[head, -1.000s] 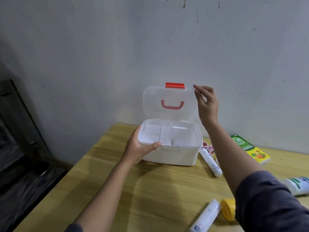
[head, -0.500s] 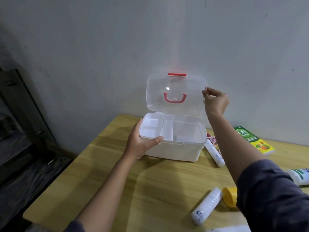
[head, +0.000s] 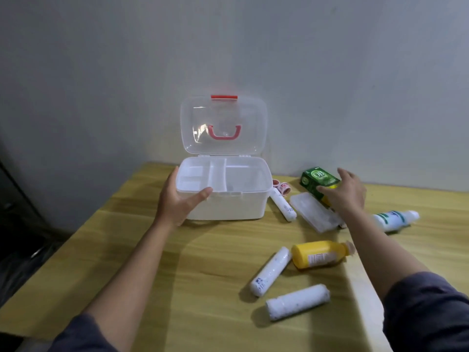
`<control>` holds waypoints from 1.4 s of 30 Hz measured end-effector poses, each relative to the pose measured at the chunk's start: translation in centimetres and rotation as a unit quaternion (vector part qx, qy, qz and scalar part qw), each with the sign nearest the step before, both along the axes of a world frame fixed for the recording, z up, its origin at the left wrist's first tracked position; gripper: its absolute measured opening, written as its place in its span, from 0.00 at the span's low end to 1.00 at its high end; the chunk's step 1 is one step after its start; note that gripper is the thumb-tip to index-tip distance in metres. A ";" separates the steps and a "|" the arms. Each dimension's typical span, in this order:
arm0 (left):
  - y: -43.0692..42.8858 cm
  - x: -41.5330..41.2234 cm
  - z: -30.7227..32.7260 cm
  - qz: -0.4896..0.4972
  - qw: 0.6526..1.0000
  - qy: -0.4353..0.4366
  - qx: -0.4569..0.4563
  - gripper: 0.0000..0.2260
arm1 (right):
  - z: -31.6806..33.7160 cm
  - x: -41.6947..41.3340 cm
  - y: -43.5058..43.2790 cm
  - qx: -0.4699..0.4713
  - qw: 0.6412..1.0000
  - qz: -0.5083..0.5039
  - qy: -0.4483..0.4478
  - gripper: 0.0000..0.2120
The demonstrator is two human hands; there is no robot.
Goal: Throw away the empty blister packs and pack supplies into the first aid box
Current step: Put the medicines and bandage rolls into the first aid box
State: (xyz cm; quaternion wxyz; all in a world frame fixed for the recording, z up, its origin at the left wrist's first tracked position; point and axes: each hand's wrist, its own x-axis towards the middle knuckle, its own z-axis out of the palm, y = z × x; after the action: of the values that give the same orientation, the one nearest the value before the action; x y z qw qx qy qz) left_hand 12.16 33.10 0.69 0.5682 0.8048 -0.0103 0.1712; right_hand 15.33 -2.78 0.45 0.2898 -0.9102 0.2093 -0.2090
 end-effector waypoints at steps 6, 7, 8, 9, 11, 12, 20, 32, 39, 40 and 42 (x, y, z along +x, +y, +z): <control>-0.1 -0.6 0.4 -0.004 1.000 0.019 -0.008 0.50 | -1.1 -0.6 -1.4 0.063 0.997 0.001 0.045 0.29; -0.1 -0.6 0.4 -0.004 1.000 0.019 -0.011 0.51 | -1.0 -0.7 -1.3 0.070 0.997 -0.002 0.030 0.30; -0.1 -0.6 0.4 -0.002 1.000 0.021 -0.013 0.52 | -0.7 -0.8 -1.1 0.080 0.997 -0.010 0.006 0.31; -0.2 -0.7 0.4 -0.001 1.000 0.021 -0.014 0.52 | -0.3 -1.0 -0.8 0.091 0.995 -0.014 -0.026 0.32; -0.4 -0.9 0.4 0.000 1.000 0.024 -0.011 0.53 | 1.0 -1.3 0.0 0.104 0.990 0.002 -0.092 0.32; -0.4 -1.0 0.4 -0.002 1.000 0.025 -0.013 0.53 | 1.7 -1.3 0.6 0.104 0.987 0.025 -0.118 0.32; -0.4 -0.8 0.1 -0.007 1.000 0.018 -0.022 0.50 | 8.2 -0.9 7.1 0.000 0.954 0.301 -0.010 0.33; 0.0 -0.3 -0.2 -0.004 1.000 -0.001 -0.013 0.41 | 10.3 1.9 11.9 -0.209 0.911 0.341 0.095 0.35; -0.2 -0.5 0.0 -0.006 1.000 -0.009 -0.013 0.42 | 7.7 2.8 14.4 -0.184 0.897 0.388 0.109 0.35; -0.1 -0.5 0.0 -0.008 1.000 -0.010 -0.013 0.42 | 7.4 2.9 14.7 -0.182 0.893 0.394 0.116 0.34; 0.0 -0.4 0.0 -0.009 1.000 -0.009 -0.010 0.42 | 6.7 3.1 15.3 -0.193 0.884 0.405 0.131 0.33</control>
State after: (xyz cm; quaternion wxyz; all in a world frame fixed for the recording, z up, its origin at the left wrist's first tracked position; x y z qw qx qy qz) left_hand 11.75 33.06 0.68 0.5774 0.7976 -0.0208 0.1732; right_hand 18.45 12.49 7.11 0.1381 -0.9726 -0.1864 0.0112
